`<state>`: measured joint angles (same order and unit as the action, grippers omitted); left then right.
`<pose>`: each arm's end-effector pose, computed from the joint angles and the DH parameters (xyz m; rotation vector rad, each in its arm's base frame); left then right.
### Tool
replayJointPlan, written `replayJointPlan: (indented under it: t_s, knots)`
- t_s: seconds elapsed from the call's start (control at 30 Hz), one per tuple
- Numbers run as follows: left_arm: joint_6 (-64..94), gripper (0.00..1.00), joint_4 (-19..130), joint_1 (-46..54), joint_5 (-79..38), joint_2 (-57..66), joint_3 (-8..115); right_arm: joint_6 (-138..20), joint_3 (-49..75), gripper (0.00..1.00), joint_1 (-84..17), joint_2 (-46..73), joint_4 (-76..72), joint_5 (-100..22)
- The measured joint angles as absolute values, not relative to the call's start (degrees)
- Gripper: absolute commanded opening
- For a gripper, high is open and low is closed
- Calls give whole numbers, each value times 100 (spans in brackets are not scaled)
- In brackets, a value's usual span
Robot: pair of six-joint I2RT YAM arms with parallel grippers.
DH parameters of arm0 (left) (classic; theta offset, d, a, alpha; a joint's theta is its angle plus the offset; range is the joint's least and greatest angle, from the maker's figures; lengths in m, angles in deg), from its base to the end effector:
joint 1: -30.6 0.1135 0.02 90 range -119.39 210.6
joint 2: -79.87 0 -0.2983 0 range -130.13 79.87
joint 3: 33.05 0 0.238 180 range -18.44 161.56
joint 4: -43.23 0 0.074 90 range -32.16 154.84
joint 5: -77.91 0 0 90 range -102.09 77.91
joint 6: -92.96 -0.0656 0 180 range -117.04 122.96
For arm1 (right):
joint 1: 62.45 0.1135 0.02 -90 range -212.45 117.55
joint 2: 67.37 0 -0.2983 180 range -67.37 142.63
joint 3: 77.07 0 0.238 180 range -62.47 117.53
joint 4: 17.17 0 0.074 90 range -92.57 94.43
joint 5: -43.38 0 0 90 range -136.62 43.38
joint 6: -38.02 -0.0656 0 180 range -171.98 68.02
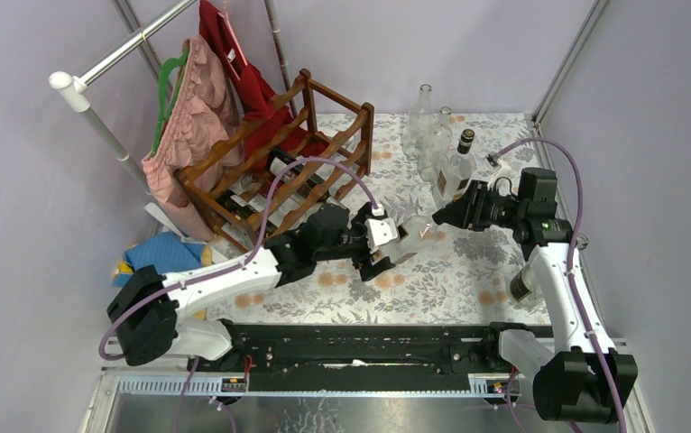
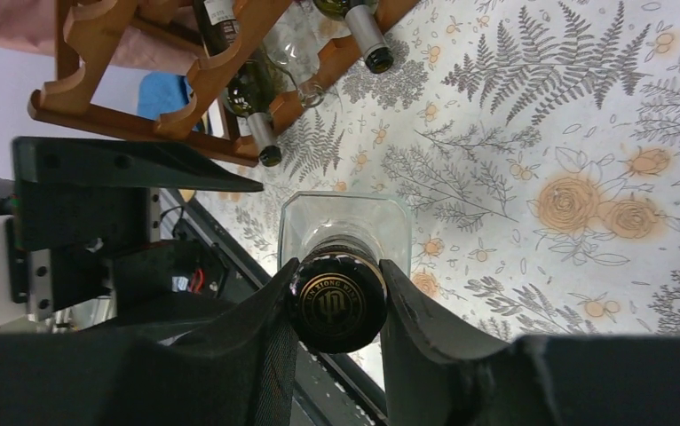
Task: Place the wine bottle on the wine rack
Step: Pick up the wine bottle from the center of the board.
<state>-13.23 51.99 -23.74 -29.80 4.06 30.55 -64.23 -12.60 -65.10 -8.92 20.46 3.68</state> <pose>0.1627 -0.2610 0.3035 1.3161 1.4939 -0.7364 0.2014 0.0412 0.3319 -0.2597 2.0417 1.0245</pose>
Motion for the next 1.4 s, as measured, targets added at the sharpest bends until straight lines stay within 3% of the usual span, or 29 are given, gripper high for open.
replayJointPlan:
  t_s: [0.3, 0.5, 0.57, 0.67, 0.73, 0.87, 0.93, 1.2, 1.4]
  knots:
    - [-1362, 98, 5199, -2376, -2737, -313, 3061, -7000, -1489, 0, -6510, -889, 1425, 655]
    - [-1334, 79, 5269, -2376, -2578, -619, 3208, -7223, -1599, 0, -6510, -892, 1132, 880]
    - [-1312, 64, 5319, -2374, -2569, -691, 3295, -7267, -1649, 0, -6510, -889, 1058, 923]
    - [-1124, 17, 5564, -2357, -2532, -801, 3468, -7284, -1706, 1, -6515, -892, 1045, 976]
    - [-1196, 0, 5737, -2302, -2598, -897, 3619, -7243, -1721, 18, -6524, -881, 997, 950]
    - [-1312, 0, 6274, -2302, -2748, -1035, 3907, -6810, -1610, 72, -6539, -839, 1467, 974]
    - [-1476, 0, 6491, -2311, -2873, -1050, 3949, -6377, -1328, 83, -6532, -736, 1913, 1044]
    - [-2057, 0, 7382, -2339, -3280, -1004, 3938, -3020, 344, 92, -6519, -535, 3792, 652]
    - [-2328, 0, 7588, -2296, -3546, -785, 3938, 1393, 386, 97, -6517, -1115, 5626, 606]
